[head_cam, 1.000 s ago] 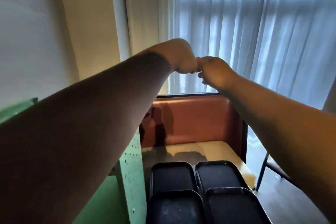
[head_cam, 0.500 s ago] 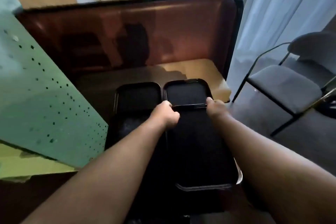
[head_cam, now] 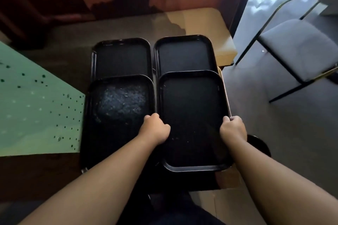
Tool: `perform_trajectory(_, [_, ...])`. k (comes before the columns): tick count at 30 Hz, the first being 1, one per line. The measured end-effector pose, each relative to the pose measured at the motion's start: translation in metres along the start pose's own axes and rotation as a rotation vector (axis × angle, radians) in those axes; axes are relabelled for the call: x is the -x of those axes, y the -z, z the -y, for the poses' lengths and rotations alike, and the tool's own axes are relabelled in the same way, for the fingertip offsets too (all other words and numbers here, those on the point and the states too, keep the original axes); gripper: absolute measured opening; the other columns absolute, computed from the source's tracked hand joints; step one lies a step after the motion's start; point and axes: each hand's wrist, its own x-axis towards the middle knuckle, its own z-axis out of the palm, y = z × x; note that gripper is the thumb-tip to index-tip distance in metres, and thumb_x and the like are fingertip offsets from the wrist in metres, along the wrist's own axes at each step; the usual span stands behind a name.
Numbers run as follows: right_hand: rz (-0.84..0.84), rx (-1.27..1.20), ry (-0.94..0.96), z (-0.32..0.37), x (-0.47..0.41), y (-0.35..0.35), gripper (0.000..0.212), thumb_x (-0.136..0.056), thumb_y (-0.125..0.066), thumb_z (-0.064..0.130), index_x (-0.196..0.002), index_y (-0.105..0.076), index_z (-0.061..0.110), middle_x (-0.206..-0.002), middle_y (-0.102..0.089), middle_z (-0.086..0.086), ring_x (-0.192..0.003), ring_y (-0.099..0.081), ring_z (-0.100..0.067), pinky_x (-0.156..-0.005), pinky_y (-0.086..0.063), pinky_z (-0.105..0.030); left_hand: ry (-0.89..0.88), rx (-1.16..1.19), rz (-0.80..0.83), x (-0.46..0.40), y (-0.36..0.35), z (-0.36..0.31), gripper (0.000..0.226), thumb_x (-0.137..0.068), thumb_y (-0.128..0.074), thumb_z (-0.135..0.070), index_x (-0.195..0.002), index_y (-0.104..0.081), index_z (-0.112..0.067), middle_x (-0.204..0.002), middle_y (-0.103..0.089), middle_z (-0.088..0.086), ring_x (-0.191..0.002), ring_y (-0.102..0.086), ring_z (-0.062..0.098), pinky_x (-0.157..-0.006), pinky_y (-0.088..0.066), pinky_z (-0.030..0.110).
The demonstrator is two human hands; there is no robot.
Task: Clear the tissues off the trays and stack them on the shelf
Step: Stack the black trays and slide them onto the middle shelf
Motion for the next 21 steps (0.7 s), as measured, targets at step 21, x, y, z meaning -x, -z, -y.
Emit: perform_trajectory(21, [-0.002, -0.222, 0.194, 0.136, -0.078, 0.002, 0.029, -0.105, -0.041, 0.038, -0.111, -0.060, 0.017, -0.092, -0.060, 0.003, -0.087, -0.057, -0.020, -0.077, -0.046, -0.039, -0.076, 0.336, -0.178, -0.060, 0.050, -0.051, 0.072, -0.096, -0.049, -0.019, -0.161, -0.019, -0.013, -0.165, -0.027, 0.007, -0.149, -0.030, 0.027, -0.117, -0.033, 0.040])
